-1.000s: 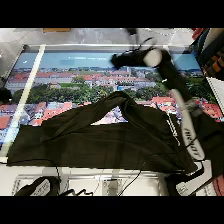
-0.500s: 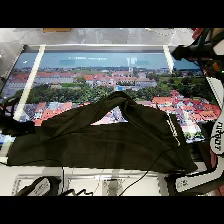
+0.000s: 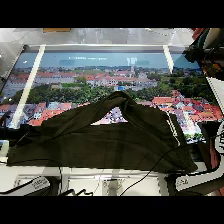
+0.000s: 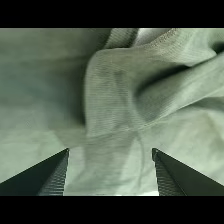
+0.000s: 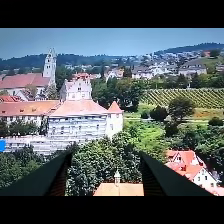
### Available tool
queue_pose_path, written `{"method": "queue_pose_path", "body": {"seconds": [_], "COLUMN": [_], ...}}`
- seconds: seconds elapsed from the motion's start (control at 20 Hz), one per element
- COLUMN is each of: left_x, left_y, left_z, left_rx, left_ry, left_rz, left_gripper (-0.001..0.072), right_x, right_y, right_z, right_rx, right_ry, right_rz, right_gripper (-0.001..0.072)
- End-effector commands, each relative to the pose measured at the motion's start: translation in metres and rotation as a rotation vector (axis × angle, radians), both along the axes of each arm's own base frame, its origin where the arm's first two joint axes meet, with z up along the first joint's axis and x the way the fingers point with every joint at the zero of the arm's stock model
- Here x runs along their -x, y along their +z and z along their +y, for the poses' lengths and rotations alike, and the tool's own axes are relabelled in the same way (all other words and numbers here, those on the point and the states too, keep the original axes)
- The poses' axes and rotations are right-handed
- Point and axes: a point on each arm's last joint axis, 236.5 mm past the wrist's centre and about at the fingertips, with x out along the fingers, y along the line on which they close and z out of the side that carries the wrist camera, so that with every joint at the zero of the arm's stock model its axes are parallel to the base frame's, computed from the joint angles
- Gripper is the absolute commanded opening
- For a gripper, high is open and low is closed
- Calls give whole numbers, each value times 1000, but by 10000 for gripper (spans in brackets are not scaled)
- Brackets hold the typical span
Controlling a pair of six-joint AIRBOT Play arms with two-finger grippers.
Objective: Fold the clothes and pants, and hang the long-sleeved shirts on hangers.
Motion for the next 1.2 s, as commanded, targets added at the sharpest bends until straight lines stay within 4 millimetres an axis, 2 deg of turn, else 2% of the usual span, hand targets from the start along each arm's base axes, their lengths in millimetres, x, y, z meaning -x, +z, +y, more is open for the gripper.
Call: {"method": "queue_pose_path", "body": {"seconds": [0.0,0.2,0.35,0.4,0.5,0.55,0.7,0.75,0.8,0.85,0.9,0.95,1.05,1.15], "left_x": [-3,-24,-15,-14,-16,-16,-16,-15,-14,-15,-16,-18,-22,-37], "left_y": [-17,-21,-27,-27,-27,-27,-28,-29,-31,-32,-32,-31,-29,-19], "left_z": [-7,0,2,2,0,-1,-7,-11,-15,-18,-20,-23,-28,-32], "left_rx": [86,61,26,22,25,26,29,33,34,32,31,32,45,75], "left_ry": [-7,49,5,0,-3,-7,-25,-37,-52,-70,-92,-103,-104,-75], "left_rz": [18,-47,-13,-10,-12,-13,-8,-2,4,-4,-15,-19,-33,-82], "left_gripper": [599,599,599,547,337,325,328,384,515,560,546,440,25,17], "right_x": [0,0,-1,-1,-1,-2,-1,-1,-1,-1,-1,-1,-1,-1], "right_y": [0,0,2,2,2,2,2,2,2,2,2,2,2,2], "right_z": [-2,-3,-3,-3,-4,-3,-3,-3,-3,-3,-3,-3,-3,-4], "right_rx": [4,6,14,15,19,20,20,20,20,20,20,20,20,22], "right_ry": [-1,-2,2,2,5,6,6,6,6,6,6,6,6,4], "right_rz": [-2,-3,-10,-13,-14,-14,-13,-13,-13,-12,-12,-12,-12,-12], "right_gripper": [474,473,473,473,454,455,455,455,455,455,455,455,455,454]}}
